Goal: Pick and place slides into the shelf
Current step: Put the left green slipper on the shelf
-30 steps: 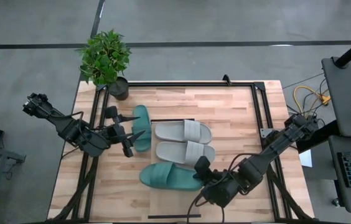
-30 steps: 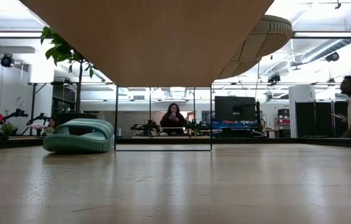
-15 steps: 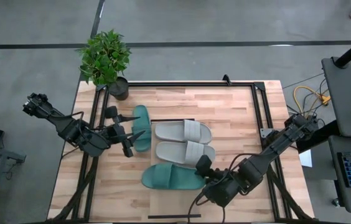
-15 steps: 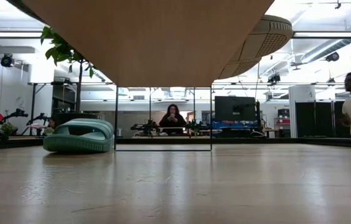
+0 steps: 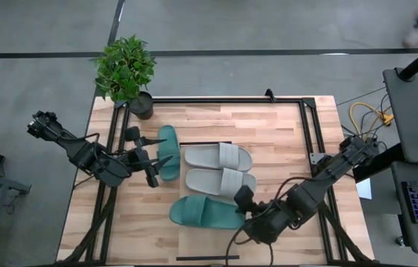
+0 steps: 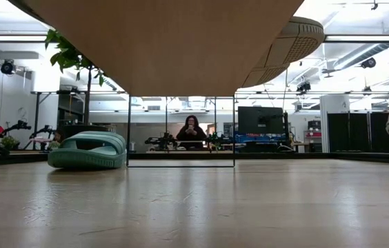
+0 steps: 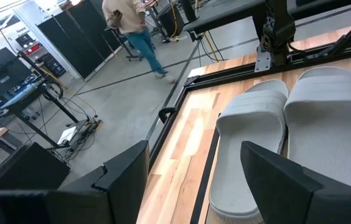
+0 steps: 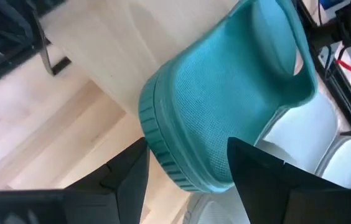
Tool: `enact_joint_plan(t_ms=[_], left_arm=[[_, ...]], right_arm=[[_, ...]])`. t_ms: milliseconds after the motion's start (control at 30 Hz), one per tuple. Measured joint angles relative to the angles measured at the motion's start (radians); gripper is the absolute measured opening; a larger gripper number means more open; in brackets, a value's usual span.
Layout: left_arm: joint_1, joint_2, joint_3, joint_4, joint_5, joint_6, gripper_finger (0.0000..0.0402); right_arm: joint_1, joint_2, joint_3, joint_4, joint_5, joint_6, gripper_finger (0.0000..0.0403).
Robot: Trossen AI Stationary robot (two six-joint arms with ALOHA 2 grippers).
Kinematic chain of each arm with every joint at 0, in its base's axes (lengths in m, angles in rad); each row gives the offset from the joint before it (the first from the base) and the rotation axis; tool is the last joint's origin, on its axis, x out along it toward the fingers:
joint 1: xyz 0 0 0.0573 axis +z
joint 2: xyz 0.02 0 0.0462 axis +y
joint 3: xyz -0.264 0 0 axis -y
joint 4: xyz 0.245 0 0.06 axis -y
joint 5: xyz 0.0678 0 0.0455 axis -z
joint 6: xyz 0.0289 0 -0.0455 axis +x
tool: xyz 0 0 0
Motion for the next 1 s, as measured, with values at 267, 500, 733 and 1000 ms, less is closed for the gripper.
enact_joint_plan(t_ms=[267,500,733,1000], left_arm=[[0.0,0.0,-0.004,0.0,0.0,-0.001,0.0238],[0.0,0.0,-0.004,0.0,0.0,-0.001,0.0238],[0.0,0.0,-0.005,0.0,0.0,-0.001,0.0238],[0.0,0.0,-0.005,0.0,0.0,-0.001,0.0238]], right_arm=[[-0.001,0.002,0.058,-0.056,-0.007,0.037,0.0206],[0.0,0.002,0.075,-0.081,-0.01,0.072,0.0206],[-0.004,0.001,0.104,-0.12,0.011,0.14,0.0206],[-0.007,0.005,0.056,0.052,0.122,-0.039,0.0205]])
